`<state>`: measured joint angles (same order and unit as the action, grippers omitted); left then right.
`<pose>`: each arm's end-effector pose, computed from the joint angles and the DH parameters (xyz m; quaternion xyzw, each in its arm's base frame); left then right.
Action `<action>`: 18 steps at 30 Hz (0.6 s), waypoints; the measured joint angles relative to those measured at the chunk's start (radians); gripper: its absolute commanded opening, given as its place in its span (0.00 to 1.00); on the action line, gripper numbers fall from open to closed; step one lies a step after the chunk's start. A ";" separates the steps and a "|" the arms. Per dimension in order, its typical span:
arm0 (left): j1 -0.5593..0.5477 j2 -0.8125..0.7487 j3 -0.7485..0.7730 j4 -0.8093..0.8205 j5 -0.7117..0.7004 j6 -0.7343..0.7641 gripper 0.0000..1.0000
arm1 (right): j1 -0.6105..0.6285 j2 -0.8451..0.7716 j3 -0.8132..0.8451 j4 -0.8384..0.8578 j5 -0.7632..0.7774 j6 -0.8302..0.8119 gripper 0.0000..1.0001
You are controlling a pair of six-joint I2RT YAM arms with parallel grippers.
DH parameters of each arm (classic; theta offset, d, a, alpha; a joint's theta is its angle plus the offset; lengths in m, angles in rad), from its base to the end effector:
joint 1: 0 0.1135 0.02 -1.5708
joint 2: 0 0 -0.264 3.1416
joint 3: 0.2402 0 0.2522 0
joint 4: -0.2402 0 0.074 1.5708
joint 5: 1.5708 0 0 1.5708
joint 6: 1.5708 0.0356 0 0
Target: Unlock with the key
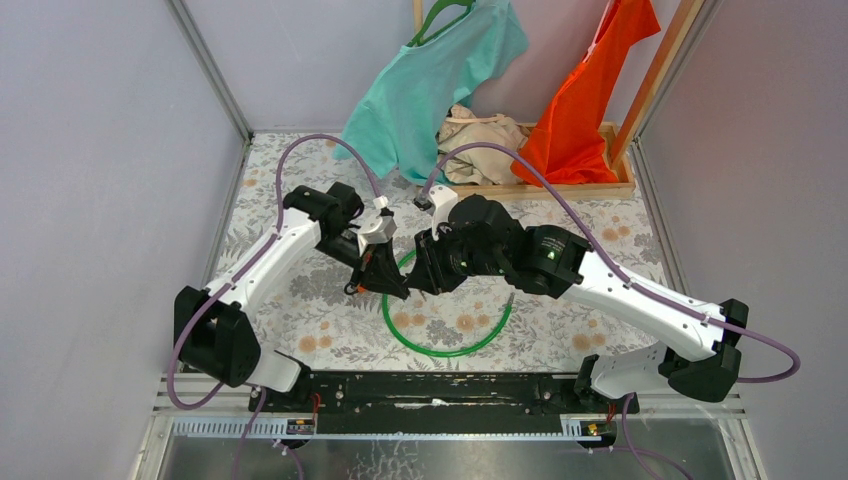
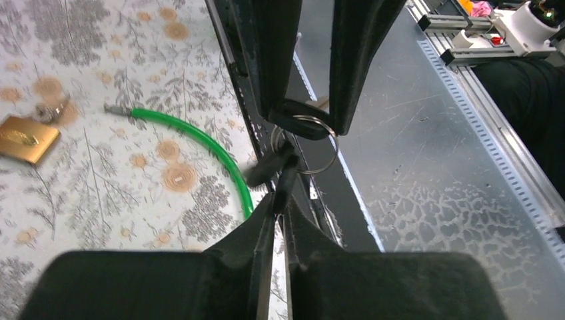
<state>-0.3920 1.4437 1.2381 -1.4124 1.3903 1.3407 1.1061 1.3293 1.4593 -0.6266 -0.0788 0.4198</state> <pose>0.2036 -0.1221 0.3038 0.5752 0.5087 -0.5779 0.2764 0.1267 0.2589 0.4089 -0.3078 0.8017 0.3778 0.3461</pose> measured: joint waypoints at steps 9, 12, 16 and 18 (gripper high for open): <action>-0.001 -0.179 -0.024 0.274 -0.195 -0.311 0.00 | 0.000 -0.047 -0.053 0.016 0.009 0.003 0.65; -0.008 -0.183 0.014 0.270 -0.307 -0.328 0.00 | 0.001 -0.110 -0.101 0.034 0.011 0.002 0.70; -0.073 -0.157 0.145 0.217 -0.525 -0.285 0.00 | 0.001 -0.197 -0.132 0.090 0.021 0.000 0.74; -0.150 -0.160 0.204 0.199 -0.667 -0.245 0.00 | 0.001 -0.233 -0.143 0.130 0.030 0.000 0.75</action>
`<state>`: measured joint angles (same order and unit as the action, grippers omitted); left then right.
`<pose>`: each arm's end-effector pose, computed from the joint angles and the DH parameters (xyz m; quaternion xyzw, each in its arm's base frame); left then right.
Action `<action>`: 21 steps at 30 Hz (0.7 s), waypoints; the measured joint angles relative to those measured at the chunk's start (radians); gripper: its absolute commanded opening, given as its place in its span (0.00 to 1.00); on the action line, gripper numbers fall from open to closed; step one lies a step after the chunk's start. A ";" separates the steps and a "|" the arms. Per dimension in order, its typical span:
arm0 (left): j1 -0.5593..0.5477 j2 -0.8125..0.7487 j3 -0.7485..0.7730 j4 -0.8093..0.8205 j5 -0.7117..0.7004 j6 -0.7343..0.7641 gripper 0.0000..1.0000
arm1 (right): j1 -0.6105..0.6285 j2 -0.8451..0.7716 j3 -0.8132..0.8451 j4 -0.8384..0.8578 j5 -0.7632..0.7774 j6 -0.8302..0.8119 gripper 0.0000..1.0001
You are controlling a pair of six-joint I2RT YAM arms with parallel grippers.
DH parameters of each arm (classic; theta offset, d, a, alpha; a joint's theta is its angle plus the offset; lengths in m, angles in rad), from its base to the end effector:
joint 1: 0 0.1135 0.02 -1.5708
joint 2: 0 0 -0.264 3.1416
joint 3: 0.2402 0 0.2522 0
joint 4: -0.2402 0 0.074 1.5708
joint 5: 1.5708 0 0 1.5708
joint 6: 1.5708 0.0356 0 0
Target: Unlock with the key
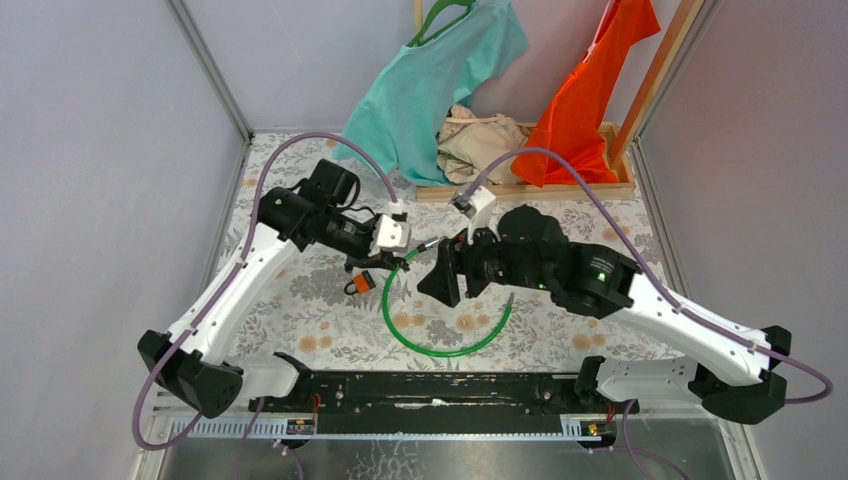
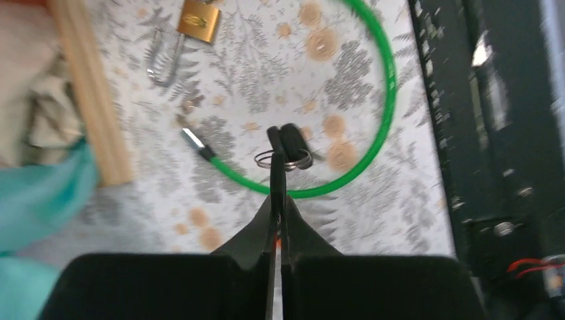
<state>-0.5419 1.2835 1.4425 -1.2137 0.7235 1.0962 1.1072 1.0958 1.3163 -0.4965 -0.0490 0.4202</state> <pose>0.1825 -0.1374 0.3771 0.7223 0.5516 -0.2638 0.3232 0.1015 0.2070 0.4305 -0.2825 0.7459 0.4311 0.4220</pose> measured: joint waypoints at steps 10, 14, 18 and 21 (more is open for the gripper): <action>-0.394 -0.282 -0.082 0.220 -0.604 0.319 0.00 | -0.008 -0.060 -0.145 0.197 0.002 0.026 0.76; -0.420 -0.513 -0.362 0.556 -0.661 0.574 0.00 | -0.044 -0.109 -0.201 0.252 -0.019 0.061 0.75; -0.421 -0.644 -0.597 0.827 -0.623 0.804 0.00 | -0.092 -0.134 -0.203 0.336 -0.077 0.101 0.73; -0.421 -0.662 -0.684 0.965 -0.579 0.892 0.00 | -0.116 -0.125 -0.203 0.406 -0.146 0.134 0.71</action>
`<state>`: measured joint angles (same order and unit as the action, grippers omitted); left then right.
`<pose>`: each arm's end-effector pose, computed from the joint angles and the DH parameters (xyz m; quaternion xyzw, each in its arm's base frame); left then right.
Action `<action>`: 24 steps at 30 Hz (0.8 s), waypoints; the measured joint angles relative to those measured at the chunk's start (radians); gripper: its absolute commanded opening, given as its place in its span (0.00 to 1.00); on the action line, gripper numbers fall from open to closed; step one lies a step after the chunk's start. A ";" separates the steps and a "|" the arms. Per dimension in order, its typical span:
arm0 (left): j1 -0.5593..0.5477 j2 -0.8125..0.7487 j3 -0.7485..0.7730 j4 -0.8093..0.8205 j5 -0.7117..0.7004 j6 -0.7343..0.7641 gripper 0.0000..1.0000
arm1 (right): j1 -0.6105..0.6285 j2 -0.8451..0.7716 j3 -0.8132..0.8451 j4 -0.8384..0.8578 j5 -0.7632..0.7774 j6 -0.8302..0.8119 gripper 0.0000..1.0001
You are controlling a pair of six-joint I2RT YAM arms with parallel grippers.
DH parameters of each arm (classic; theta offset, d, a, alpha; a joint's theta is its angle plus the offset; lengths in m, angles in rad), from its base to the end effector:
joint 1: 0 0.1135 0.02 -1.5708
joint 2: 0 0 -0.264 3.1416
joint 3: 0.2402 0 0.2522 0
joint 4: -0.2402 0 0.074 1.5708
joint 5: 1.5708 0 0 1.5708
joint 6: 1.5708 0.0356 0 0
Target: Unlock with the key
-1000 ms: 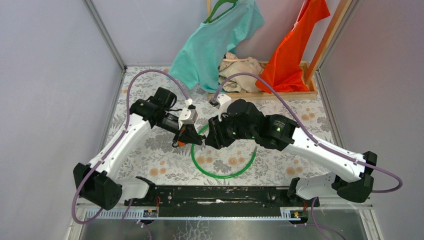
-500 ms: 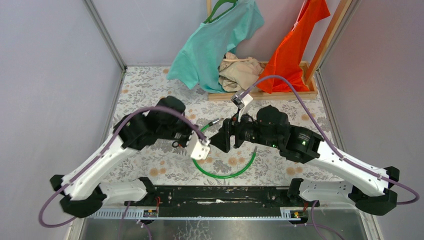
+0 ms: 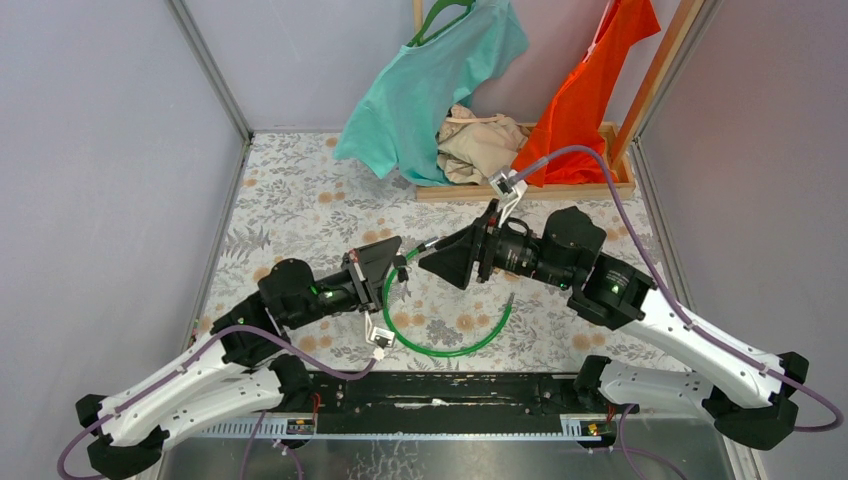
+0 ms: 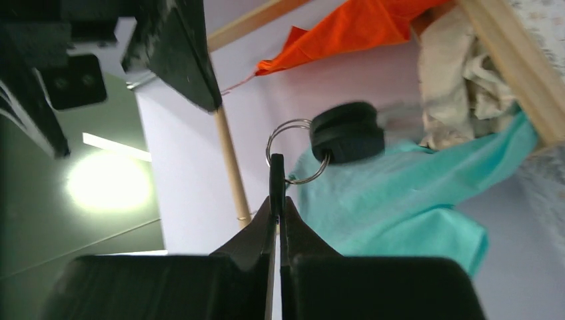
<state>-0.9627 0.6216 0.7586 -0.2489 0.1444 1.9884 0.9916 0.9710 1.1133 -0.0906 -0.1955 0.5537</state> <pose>0.0806 -0.1247 0.3479 0.7448 0.0229 0.2793 0.6056 0.1112 0.1827 0.4312 -0.2179 0.6536 0.5519 0.4699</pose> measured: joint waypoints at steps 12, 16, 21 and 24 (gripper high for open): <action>0.000 -0.028 -0.032 0.209 0.052 0.084 0.00 | -0.027 0.128 -0.024 0.194 -0.177 0.101 0.55; 0.000 -0.042 -0.048 0.212 0.058 0.090 0.00 | -0.038 0.130 -0.047 0.279 -0.208 0.145 0.47; 0.000 -0.044 -0.051 0.212 0.057 0.092 0.00 | -0.045 0.158 -0.071 0.377 -0.256 0.206 0.31; 0.000 -0.044 -0.051 0.212 0.056 0.092 0.00 | -0.048 0.177 -0.089 0.417 -0.282 0.241 0.18</action>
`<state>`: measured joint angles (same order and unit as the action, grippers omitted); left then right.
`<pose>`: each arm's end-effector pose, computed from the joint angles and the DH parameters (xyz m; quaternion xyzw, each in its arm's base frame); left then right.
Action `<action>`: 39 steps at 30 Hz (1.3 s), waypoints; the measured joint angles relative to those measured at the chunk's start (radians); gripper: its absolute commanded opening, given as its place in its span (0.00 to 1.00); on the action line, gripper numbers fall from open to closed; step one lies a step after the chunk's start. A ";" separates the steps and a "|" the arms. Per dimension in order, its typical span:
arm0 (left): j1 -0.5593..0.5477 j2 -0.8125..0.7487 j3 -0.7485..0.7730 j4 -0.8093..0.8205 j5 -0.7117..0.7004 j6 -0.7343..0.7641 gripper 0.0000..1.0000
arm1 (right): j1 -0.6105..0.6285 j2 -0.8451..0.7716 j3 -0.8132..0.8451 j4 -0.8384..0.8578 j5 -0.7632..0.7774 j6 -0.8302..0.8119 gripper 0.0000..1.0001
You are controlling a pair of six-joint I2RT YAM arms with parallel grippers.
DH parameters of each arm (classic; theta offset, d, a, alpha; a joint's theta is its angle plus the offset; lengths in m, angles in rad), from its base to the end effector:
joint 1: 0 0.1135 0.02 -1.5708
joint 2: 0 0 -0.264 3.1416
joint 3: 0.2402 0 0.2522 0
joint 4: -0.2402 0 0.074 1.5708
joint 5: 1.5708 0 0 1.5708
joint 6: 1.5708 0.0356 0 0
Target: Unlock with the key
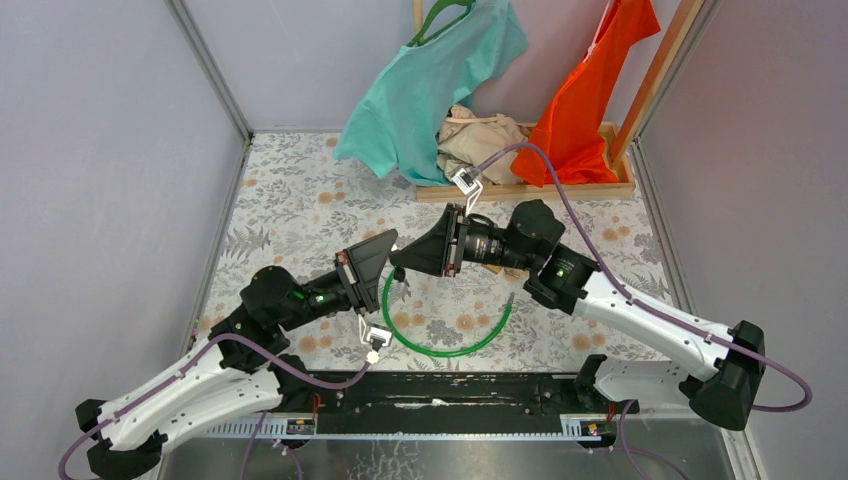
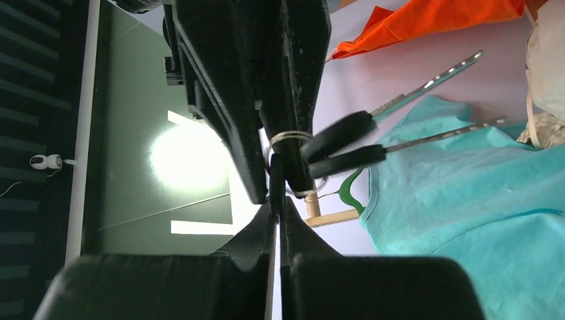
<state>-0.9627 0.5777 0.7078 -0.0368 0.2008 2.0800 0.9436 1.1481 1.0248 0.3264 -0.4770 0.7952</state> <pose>0.0755 -0.1209 0.3591 0.6728 -0.0409 0.3327 0.6595 0.1427 0.2247 0.4050 -0.2281 0.5986 0.6717 0.3720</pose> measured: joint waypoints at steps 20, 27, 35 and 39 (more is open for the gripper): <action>0.000 0.144 0.411 -0.506 -0.126 -0.394 1.00 | -0.116 -0.057 0.177 -0.430 -0.133 -0.311 0.00; -0.001 0.348 0.715 -0.837 0.009 -0.982 0.93 | -0.116 0.007 0.246 -0.651 -0.245 -0.527 0.00; 0.016 0.427 0.734 -0.954 0.245 -1.469 0.89 | -0.116 0.072 0.324 -0.826 -0.296 -0.648 0.00; 0.124 0.427 0.737 -0.935 0.381 -1.654 0.88 | -0.116 0.077 0.366 -0.867 -0.305 -0.692 0.00</action>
<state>-0.8391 1.0046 1.4448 -0.9718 0.5823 0.4259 0.8280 1.2247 1.3911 -0.5407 -0.7822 0.1036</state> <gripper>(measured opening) 0.890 0.025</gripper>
